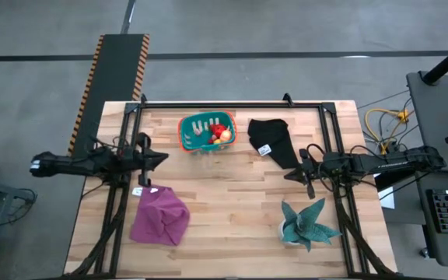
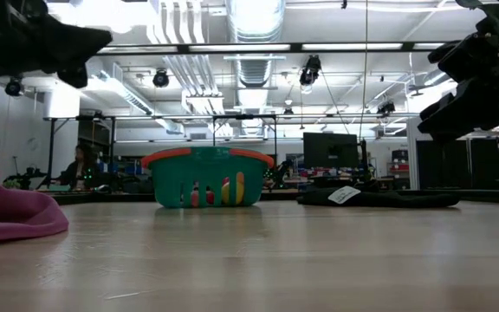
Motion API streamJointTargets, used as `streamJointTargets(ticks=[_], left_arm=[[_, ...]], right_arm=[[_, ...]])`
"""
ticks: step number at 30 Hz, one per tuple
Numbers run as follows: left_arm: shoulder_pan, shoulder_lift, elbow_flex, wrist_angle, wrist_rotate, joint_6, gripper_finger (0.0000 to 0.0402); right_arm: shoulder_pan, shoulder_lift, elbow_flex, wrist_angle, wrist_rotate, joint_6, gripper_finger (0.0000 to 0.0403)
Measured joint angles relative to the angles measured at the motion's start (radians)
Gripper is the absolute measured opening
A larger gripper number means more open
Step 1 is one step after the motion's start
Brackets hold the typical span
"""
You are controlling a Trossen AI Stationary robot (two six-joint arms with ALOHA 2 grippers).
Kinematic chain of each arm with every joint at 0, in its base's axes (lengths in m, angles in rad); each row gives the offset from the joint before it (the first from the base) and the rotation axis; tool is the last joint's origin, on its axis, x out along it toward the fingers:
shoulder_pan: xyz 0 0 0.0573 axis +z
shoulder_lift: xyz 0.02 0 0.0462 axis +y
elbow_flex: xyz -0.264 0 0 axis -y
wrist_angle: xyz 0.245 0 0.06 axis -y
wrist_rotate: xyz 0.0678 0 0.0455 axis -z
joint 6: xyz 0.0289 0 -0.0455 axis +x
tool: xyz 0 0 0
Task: Pick and placing Produce into tupperware
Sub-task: Return to Home Position
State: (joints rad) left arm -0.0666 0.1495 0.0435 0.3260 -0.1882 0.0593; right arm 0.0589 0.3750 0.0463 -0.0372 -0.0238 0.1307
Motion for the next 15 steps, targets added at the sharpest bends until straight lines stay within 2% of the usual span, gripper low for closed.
streamJointTargets(ticks=[6,15], left_arm=[[-0.001,-0.128,0.016,-0.198,0.004,-0.020,0.0000],[-0.009,-0.087,-0.013,-0.214,0.021,-0.027,0.0000]], right_arm=[[0.000,0.000,-0.002,0.022,0.000,0.000,0.0009],[0.000,0.000,-0.004,0.033,0.002,-0.012,0.0009]])
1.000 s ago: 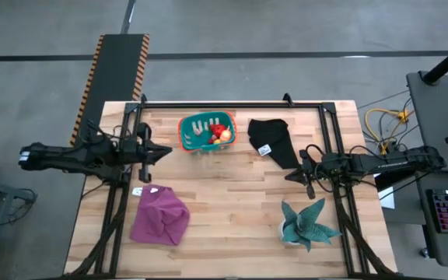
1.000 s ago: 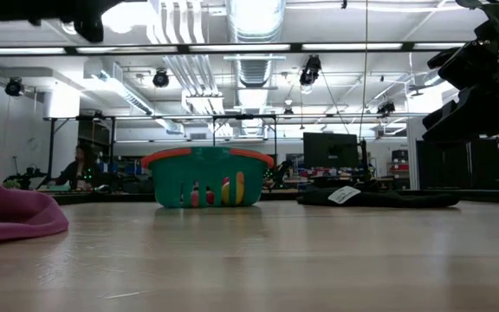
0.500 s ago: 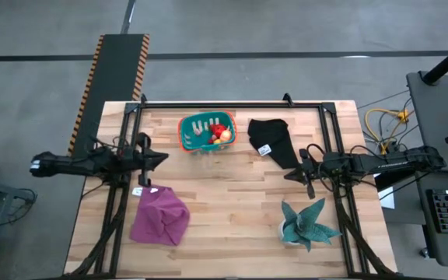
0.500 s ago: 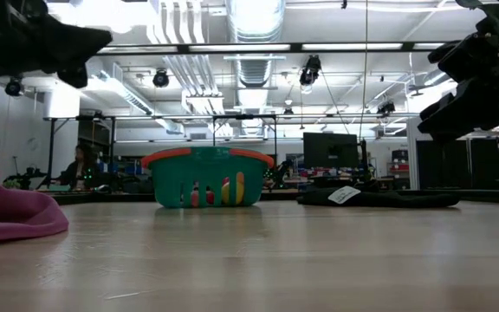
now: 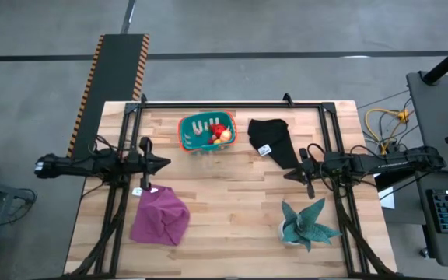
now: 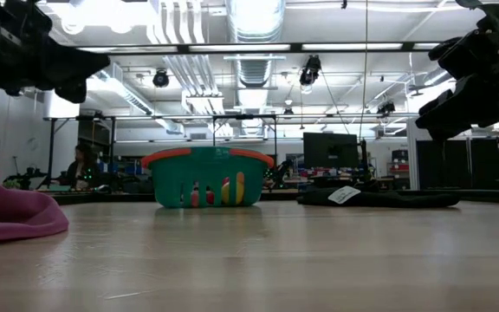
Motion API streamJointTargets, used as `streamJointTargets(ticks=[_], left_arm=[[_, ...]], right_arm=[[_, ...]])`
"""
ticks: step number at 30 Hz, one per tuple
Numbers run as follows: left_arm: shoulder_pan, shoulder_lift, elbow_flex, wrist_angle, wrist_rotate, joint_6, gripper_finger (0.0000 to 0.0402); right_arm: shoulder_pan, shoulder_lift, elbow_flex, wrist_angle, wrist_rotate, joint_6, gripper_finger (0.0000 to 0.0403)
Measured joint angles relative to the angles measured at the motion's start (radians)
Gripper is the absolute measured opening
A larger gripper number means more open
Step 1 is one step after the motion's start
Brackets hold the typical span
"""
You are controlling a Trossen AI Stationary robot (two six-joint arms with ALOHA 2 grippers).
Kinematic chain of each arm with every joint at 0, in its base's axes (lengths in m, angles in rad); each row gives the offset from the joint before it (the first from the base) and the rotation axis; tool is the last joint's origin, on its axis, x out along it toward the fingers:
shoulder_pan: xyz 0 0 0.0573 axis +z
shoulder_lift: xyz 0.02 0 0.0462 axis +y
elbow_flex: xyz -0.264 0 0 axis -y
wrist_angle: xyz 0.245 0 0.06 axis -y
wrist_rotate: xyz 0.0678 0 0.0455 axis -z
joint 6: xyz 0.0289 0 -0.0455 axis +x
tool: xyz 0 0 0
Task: Pick and placing Produce into tupperware
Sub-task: Return to Home Position
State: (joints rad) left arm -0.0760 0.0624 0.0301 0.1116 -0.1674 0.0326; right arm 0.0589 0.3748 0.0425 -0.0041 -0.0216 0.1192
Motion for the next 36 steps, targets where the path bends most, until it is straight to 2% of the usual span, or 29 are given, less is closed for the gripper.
streamJointTargets(ticks=[9,17,19,24,30,33,36], left_arm=[[-0.031,0.032,-0.021,-0.034,-0.021,0.022,0.0000],[-0.031,0.007,-0.022,-0.067,-0.022,-0.017,0.0000],[-0.031,0.003,-0.022,-0.067,-0.023,-0.020,0.0000],[-0.031,0.000,-0.022,-0.069,-0.023,-0.020,0.0000],[-0.031,0.009,-0.023,-0.070,-0.023,-0.021,0.0000],[-0.032,0.006,-0.023,-0.071,-0.023,-0.021,0.0000],[-0.032,0.002,-0.023,-0.071,-0.023,-0.019,0.0000]], right_arm=[[0.000,0.000,-0.009,0.182,-0.001,-0.031,0.0009],[0.000,-0.020,-0.017,0.298,-0.027,-0.148,0.0009],[0.001,-0.046,-0.017,0.287,-0.026,-0.163,0.0009],[0.002,-0.140,-0.018,0.174,0.066,-0.197,0.0009],[0.002,-0.298,-0.018,-0.013,0.073,-0.187,0.0009],[0.004,-0.375,-0.018,-0.020,0.050,-0.167,0.0009],[0.006,-0.371,-0.020,-0.020,0.042,-0.161,0.0009]])
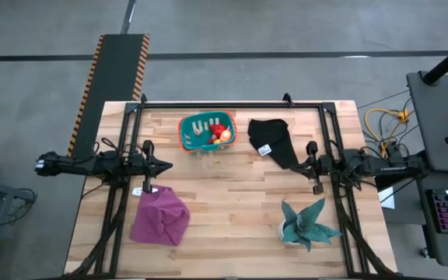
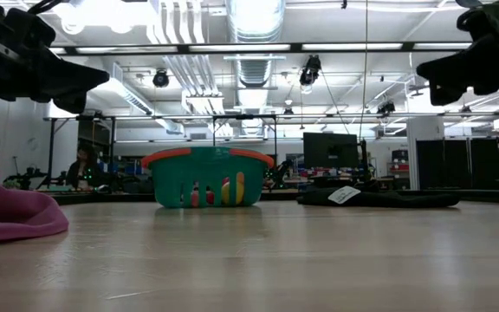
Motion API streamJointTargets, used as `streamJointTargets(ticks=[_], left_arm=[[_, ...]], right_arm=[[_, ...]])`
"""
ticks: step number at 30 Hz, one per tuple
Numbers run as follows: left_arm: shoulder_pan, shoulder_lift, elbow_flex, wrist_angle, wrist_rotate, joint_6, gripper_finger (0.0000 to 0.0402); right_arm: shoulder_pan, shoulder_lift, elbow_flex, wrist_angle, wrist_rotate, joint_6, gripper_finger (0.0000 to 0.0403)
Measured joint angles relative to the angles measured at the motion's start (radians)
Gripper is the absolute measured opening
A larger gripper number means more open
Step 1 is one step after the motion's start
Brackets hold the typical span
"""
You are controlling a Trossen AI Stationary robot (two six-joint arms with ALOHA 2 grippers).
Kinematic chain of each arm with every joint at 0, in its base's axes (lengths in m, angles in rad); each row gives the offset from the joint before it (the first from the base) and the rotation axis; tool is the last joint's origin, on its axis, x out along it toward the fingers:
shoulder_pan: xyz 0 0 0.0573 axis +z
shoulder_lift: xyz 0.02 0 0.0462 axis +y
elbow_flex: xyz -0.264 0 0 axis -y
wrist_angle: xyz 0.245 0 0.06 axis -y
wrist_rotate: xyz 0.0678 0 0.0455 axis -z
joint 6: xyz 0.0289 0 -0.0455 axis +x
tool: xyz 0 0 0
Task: Pick and placing Produce into tupperware
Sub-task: Return to Home Position
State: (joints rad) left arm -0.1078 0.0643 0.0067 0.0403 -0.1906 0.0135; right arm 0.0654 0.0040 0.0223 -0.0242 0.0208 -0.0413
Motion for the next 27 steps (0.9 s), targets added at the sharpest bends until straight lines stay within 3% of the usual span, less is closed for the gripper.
streamJointTargets(ticks=[27], left_arm=[[0.001,0.030,-0.002,-0.001,0.003,0.019,0.0000]], right_arm=[[0.000,0.043,-0.001,0.002,0.007,-0.088,0.0009]])
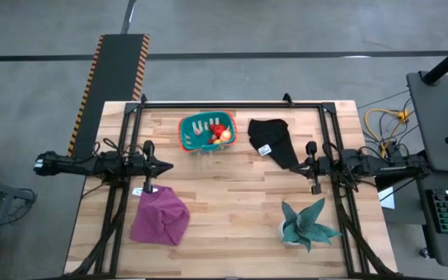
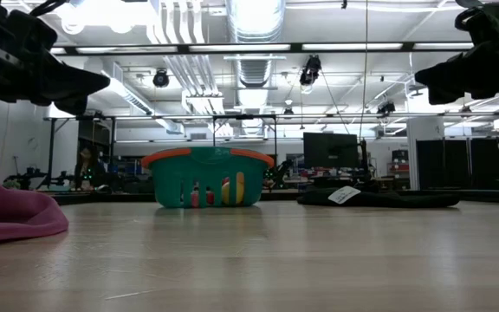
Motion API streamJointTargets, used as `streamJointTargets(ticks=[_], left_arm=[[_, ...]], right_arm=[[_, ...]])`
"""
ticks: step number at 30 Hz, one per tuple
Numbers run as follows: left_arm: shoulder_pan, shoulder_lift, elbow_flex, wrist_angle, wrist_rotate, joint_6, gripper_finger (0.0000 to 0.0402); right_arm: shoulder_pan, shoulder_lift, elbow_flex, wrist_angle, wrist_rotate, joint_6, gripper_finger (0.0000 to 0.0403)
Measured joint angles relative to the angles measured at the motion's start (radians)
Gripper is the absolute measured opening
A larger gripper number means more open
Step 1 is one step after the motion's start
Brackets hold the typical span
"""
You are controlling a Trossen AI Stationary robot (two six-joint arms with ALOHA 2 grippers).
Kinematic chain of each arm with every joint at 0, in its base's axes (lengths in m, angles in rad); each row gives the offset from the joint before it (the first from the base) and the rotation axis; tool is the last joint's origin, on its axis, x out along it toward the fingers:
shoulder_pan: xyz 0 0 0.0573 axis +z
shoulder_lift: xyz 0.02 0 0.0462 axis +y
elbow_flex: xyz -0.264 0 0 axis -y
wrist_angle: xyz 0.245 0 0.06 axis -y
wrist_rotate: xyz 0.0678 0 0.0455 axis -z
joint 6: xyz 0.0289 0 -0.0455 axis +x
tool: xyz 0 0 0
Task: Pick and placing Produce into tupperware
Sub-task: Return to Home Position
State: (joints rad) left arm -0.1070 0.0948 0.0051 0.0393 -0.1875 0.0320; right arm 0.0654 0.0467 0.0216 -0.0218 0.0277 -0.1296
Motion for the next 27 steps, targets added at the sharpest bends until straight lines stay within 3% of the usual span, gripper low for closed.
streamJointTargets(ticks=[27], left_arm=[[0.000,0.080,0.000,0.025,-0.001,0.001,0.0000]], right_arm=[[0.000,0.002,0.000,0.000,0.000,0.137,0.0009]])
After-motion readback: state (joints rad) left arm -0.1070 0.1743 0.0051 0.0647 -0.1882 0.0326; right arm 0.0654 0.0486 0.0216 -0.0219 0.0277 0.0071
